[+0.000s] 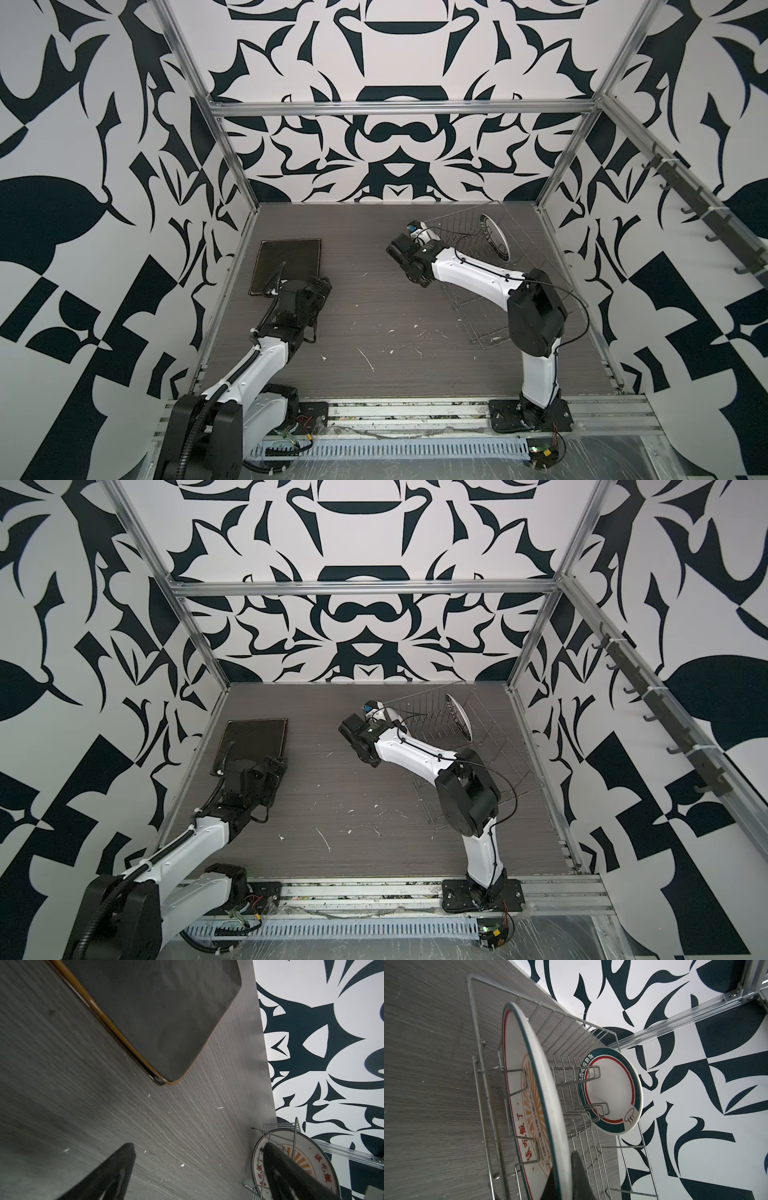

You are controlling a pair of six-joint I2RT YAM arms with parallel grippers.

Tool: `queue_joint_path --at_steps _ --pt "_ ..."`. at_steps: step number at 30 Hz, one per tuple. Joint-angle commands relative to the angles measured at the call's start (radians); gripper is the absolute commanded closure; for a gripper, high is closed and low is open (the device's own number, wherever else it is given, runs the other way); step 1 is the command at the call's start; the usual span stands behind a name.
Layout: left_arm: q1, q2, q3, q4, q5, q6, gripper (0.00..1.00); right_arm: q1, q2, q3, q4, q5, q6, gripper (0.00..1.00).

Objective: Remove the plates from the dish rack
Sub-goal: 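Position the right gripper fingers around the sunburst plate's rim, then close the right gripper on the sunburst plate rim and lift it from the rack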

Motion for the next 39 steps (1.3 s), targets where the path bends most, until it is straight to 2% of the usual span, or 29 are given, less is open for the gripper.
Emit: queue_joint_path --at_steps 1,39 --pt "-0.010 0.009 0.001 0.015 -0.015 -0.007 0.00 0.007 -0.019 0.030 -0.064 0.100 -0.068 1.00" --pt "-0.086 0.076 0.021 0.054 -0.043 -0.027 0.00 0.043 -0.101 0.024 -0.040 0.170 -0.144 1.00"
